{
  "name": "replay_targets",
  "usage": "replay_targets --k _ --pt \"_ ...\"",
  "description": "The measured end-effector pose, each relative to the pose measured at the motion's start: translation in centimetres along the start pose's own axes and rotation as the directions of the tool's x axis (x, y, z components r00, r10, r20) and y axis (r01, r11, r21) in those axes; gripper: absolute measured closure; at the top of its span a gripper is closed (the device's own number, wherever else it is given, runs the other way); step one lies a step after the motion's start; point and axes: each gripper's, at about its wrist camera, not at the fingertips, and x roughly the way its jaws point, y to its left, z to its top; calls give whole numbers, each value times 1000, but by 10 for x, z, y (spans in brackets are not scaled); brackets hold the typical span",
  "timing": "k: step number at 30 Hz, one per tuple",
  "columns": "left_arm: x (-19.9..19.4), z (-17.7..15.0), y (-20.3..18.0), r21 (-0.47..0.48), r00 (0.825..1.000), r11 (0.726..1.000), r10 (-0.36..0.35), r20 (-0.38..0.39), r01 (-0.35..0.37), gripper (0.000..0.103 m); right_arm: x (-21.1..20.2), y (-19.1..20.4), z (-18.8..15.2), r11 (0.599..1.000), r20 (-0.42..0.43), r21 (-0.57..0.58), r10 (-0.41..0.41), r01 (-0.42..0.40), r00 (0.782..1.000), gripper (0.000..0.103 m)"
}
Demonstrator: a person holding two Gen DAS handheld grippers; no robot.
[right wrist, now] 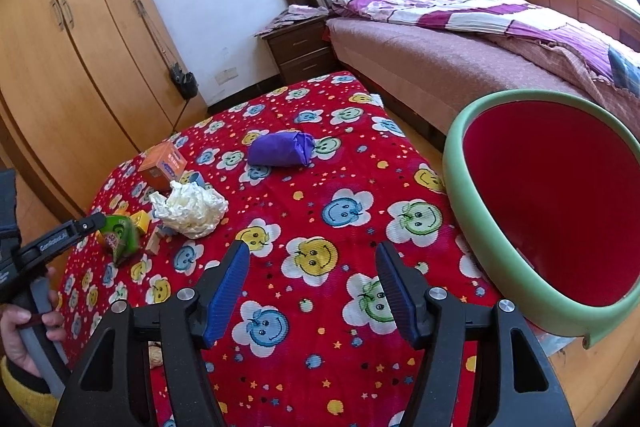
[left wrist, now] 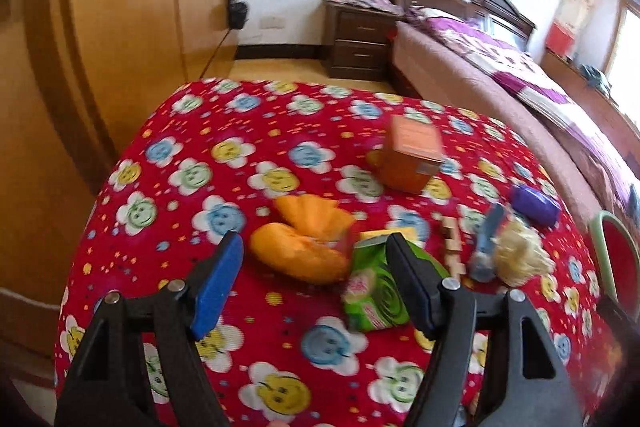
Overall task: Collect trash
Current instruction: 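Lower the left tool toward the orange bundle while the right tool approaches the white tissue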
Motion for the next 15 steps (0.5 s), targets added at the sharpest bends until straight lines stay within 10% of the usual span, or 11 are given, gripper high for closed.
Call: replay_targets --k 15 --pt "26 0 30 -96 997 995 14 -73 -21 30 45 47 51 957 -120 -259 99 -128 988 36"
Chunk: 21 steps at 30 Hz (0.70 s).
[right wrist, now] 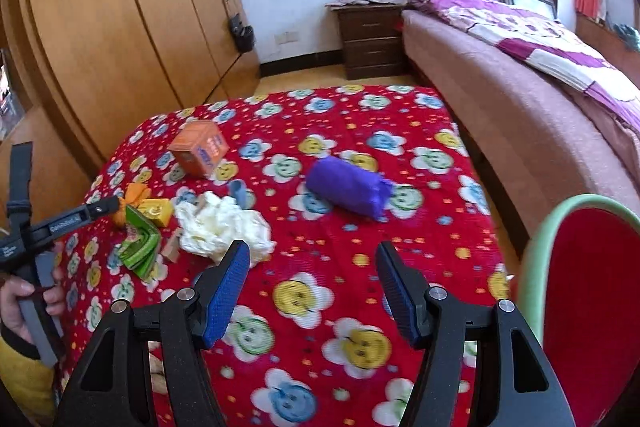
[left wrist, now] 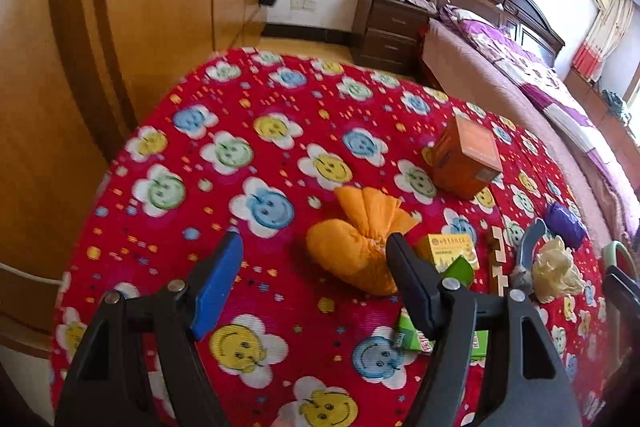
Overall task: Collect trash
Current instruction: 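Lower the left tool toward the orange bundle while the right tool approaches the white tissue, then grasp the orange-yellow cloth bundle with the left tool while the right tool grasps the crumpled white tissue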
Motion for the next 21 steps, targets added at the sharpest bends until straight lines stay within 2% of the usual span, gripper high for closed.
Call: replay_targets --k 5,7,9,16,21 --pt "12 1 -5 20 998 999 -46 -34 47 38 11 12 -3 998 4 59 16 -17 1000 36" --pt "14 0 -6 19 998 998 -62 -29 62 47 16 20 -6 997 -5 78 22 -22 1000 36" --pt "14 0 -7 18 996 996 -89 -24 89 61 18 26 -8 996 -12 87 25 -24 1000 36" --pt "6 -4 -13 23 992 992 -128 -2 128 72 35 48 -5 996 -27 87 10 -7 1000 36" --pt "-9 -3 -8 14 988 988 -152 26 152 74 40 54 -8 990 -45 126 70 -63 997 36"
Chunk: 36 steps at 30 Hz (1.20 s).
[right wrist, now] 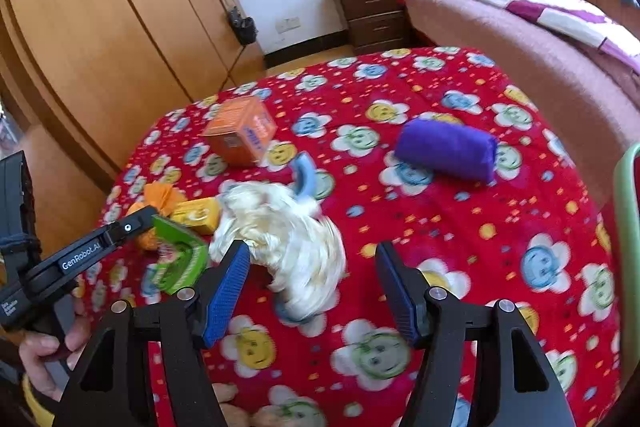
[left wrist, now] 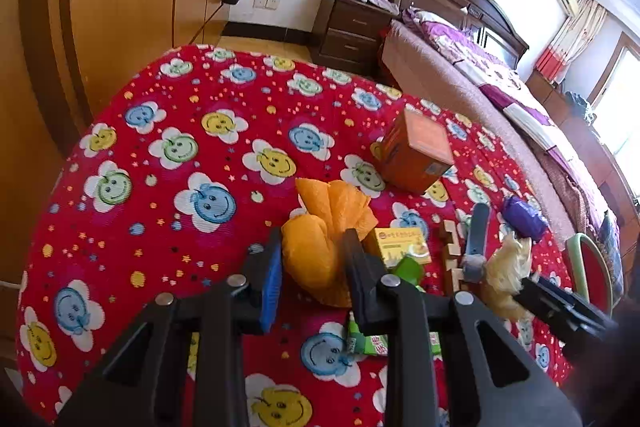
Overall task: Collect trash
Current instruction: 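Grasp the orange-yellow cloth bundle with the left tool while the right tool grasps the crumpled white tissue, then carry the orange bundle and white tissue over the red bin with both tools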
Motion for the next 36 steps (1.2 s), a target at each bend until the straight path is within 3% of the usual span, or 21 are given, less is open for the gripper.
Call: replay_targets --k 8,14,18,27,36 --pt "-30 -5 -3 -3 998 1000 -5 61 5 74 10 3 -3 1000 -19 14 19 -19 1000 37" --pt "-45 -12 -8 1 997 1000 1 75 -1 74 11 1 -10 998 -24 23 53 -53 998 70" --pt "-59 -18 -13 -5 996 1000 -10 89 11 74 0 3 -12 998 -1 15 55 -55 998 78" --pt "-94 -31 -31 3 992 999 -44 120 44 74 -61 -2 -27 996 97 30 82 -85 992 80" --pt "-114 -39 -63 41 987 993 -117 110 113 74 -120 -22 -47 996 195 60 54 -67 979 80"
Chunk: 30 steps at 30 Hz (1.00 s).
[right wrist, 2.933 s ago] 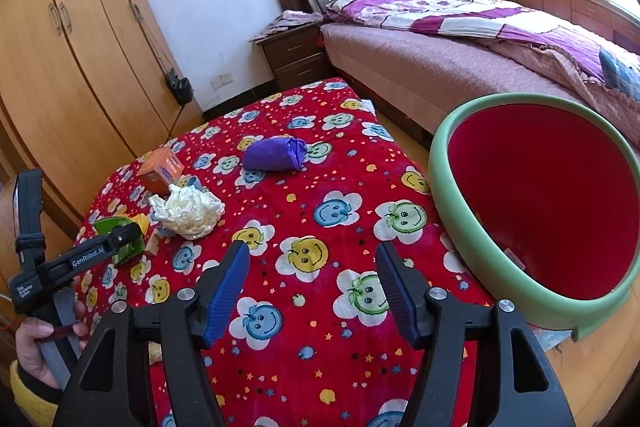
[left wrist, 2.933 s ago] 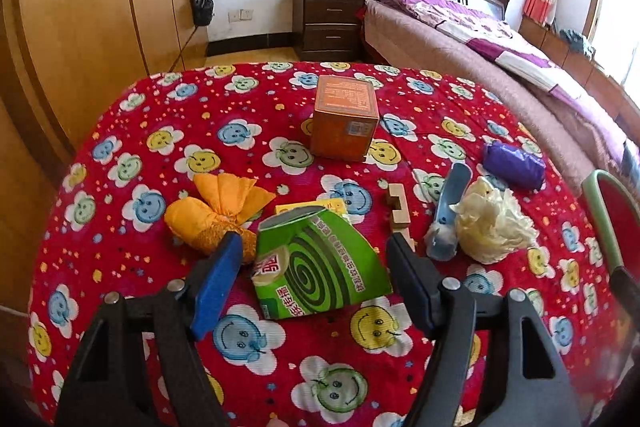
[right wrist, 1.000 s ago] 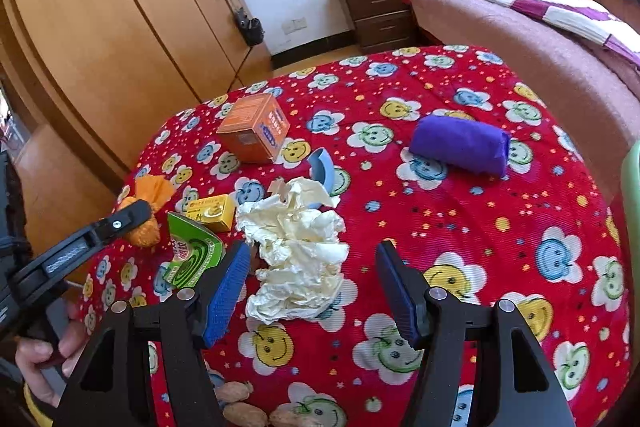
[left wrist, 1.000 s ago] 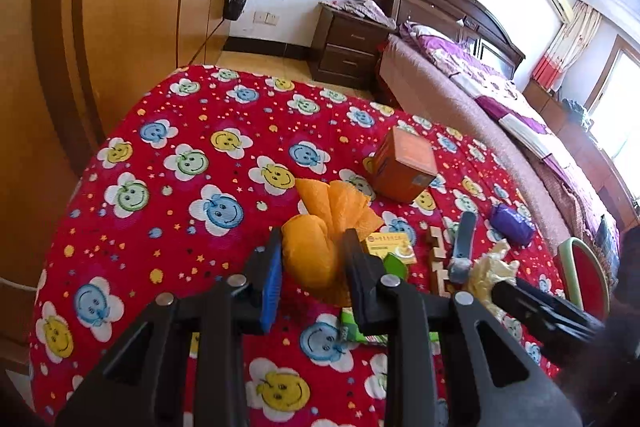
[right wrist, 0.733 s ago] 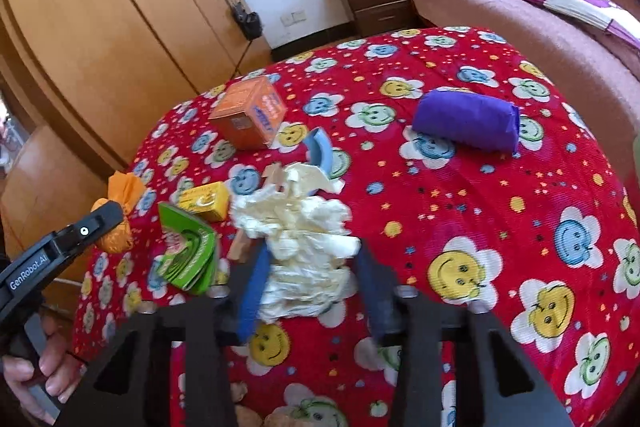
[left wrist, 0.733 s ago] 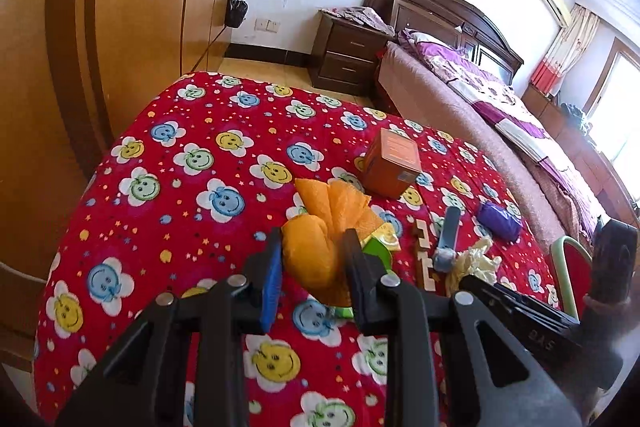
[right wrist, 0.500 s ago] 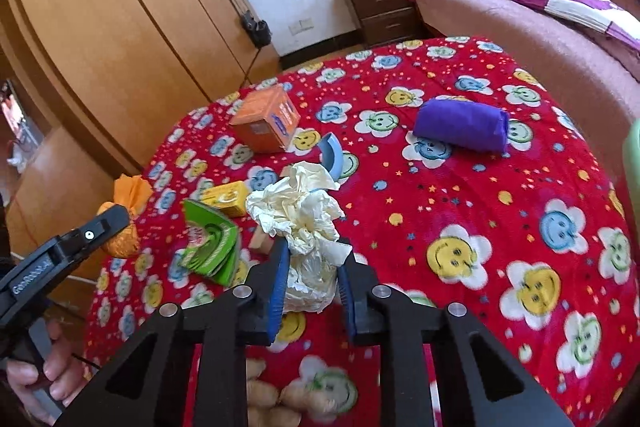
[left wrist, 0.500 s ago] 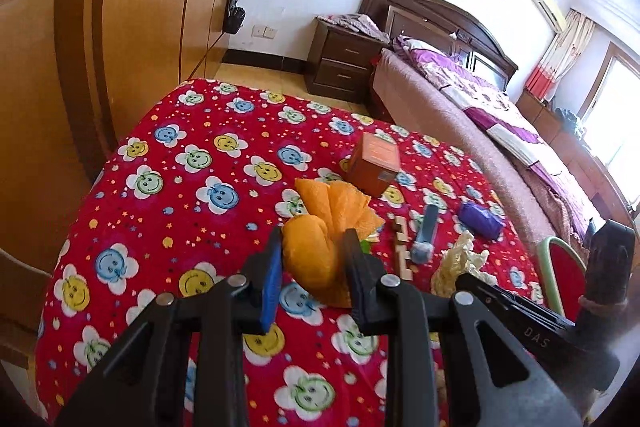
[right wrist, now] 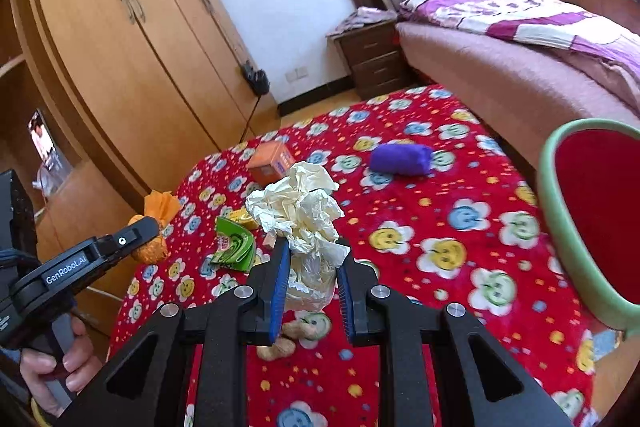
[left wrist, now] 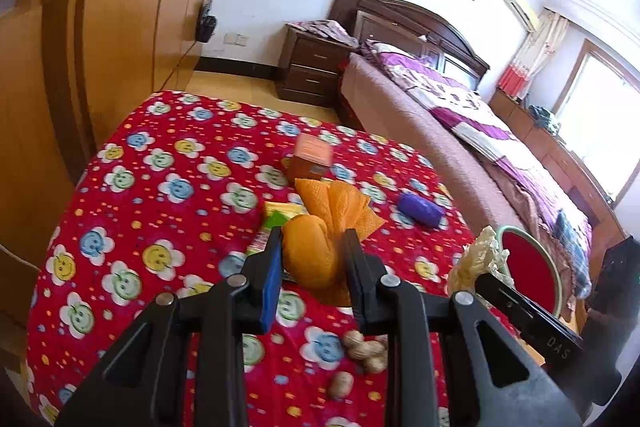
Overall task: Collect trash
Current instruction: 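Carry the orange bundle and white tissue over the red bin with both tools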
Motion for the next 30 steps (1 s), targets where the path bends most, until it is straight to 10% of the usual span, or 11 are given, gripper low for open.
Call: replay_targets --k 30 --pt "20 -7 -124 191 969 950 -235 -77 246 74 -86 -72 -3 981 149 128 -164 146 975 80"
